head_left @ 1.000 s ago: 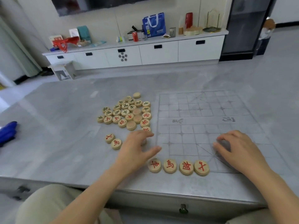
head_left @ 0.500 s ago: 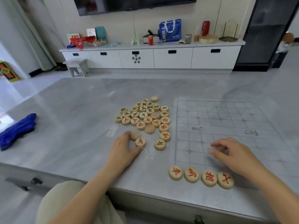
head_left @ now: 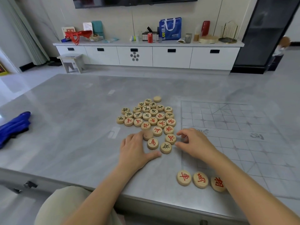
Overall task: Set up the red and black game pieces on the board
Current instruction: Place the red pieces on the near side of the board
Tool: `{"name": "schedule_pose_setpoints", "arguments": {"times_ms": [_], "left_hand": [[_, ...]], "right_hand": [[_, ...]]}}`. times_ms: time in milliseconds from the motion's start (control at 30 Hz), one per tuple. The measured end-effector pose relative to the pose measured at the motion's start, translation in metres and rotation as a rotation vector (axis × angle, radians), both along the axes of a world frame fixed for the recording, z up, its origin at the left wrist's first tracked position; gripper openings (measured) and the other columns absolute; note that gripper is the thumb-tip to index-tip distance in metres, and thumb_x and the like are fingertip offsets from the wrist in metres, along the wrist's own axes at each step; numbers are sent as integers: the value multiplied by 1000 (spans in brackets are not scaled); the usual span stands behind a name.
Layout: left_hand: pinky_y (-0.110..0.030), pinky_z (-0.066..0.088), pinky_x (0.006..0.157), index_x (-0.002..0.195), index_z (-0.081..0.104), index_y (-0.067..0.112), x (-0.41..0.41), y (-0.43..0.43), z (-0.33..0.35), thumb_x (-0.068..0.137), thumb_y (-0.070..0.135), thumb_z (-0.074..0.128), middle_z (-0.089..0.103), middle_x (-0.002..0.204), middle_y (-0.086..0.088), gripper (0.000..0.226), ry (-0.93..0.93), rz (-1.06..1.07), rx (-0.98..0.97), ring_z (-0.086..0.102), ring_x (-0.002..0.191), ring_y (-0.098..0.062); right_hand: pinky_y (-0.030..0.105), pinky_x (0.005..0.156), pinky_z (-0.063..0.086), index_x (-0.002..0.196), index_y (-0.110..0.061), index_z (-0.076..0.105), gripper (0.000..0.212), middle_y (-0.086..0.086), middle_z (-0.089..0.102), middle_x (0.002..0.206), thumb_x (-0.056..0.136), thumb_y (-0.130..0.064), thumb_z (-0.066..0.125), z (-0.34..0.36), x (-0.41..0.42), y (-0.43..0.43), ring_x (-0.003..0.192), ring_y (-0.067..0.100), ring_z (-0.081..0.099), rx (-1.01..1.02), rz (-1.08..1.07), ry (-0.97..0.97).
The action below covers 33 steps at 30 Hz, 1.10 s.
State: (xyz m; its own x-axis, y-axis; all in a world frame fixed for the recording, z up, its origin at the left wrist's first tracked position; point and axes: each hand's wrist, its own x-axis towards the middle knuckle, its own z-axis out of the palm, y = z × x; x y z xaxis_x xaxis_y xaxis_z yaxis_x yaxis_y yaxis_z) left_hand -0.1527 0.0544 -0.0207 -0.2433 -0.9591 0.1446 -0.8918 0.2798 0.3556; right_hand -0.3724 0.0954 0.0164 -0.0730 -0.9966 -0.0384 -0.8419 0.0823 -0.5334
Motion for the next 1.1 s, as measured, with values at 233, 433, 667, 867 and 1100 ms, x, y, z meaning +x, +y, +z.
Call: {"name": "schedule_pose_setpoints", "arguments": {"times_ms": [233,433,667,867,1100], "left_hand": [[-34,26,108,139,33,18,-4,2,-5,66,86,44,43,140,2,100,-26,-10,-96,36,131,-17],[-36,26,110,141,31,17,-3,1,-4,65,89,41,41,143,1,105,-47,-22,-78,34,133,-17],[-37,18,117,147,21,11,-4,3,-3,63,88,43,24,155,-5,116,-38,-2,8,19,143,-21],[-39,8,119,150,15,8,-5,0,-2,64,91,30,11,159,-9,120,-138,-9,97,5,147,-21],[-38,5,118,150,14,8,-4,0,-1,67,89,31,10,159,-9,117,-141,-23,109,3,147,-21]], "right_hand": [[23,71,41,105,-28,61,18,-4,54,101,89,-34,57,-6,12,-13,85,8,53,-64,26,6],[28,68,45,78,-31,51,25,-11,52,88,74,-47,70,2,12,-2,79,7,49,37,92,77],[30,68,46,75,-25,54,28,-10,53,86,77,-51,66,0,24,-10,77,9,51,12,74,156],[30,62,44,70,-21,58,31,-8,57,75,75,-49,70,3,14,-14,70,9,52,-61,-18,24],[30,67,46,85,-22,64,9,-5,60,86,86,-31,63,4,7,-42,80,13,55,-115,-81,29]]}}
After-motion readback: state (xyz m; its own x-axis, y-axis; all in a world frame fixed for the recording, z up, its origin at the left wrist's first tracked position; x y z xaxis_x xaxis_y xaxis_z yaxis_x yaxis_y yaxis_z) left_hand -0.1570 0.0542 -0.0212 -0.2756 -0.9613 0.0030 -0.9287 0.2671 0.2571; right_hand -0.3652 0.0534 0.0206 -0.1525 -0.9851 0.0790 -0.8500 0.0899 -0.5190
